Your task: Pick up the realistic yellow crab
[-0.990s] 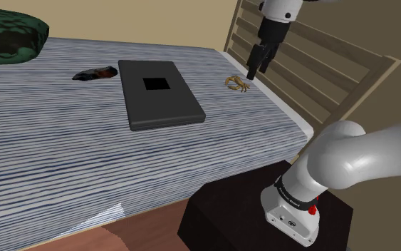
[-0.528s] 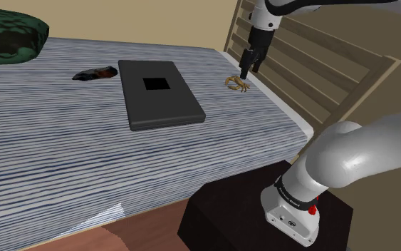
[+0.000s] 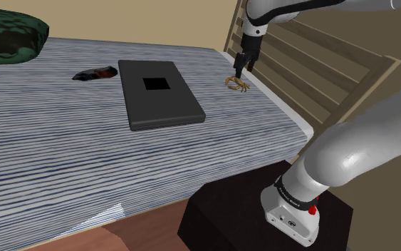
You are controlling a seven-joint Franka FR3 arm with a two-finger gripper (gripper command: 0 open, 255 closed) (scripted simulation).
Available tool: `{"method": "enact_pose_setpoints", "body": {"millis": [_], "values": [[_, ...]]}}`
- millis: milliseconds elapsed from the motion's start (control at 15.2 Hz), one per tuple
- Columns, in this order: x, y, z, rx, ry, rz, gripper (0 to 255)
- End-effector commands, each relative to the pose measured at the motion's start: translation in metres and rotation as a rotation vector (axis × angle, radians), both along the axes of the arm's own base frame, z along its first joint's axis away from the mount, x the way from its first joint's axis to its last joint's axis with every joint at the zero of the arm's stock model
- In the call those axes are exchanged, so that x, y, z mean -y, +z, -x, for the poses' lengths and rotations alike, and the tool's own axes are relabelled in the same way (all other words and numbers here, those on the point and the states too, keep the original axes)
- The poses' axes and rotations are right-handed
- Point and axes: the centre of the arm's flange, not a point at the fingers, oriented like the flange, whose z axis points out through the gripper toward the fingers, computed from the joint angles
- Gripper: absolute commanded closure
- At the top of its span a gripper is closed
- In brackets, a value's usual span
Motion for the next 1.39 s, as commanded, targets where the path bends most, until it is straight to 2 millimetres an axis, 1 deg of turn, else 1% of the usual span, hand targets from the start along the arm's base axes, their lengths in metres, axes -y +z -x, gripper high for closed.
{"method": "enact_pose_setpoints", "body": {"millis": [0,1056,1122,1320], "values": [[0.020,-0.012,-0.015,-0.007,-0.006,0.013,0],[0.176,-0.093,-0.125,-0.064,-0.055,0.106,0],[0.181,-0.095,-0.128,-0.066,-0.056,0.109,0],[0.181,-0.111,-0.128,-0.066,-0.056,0.109,0]]}}
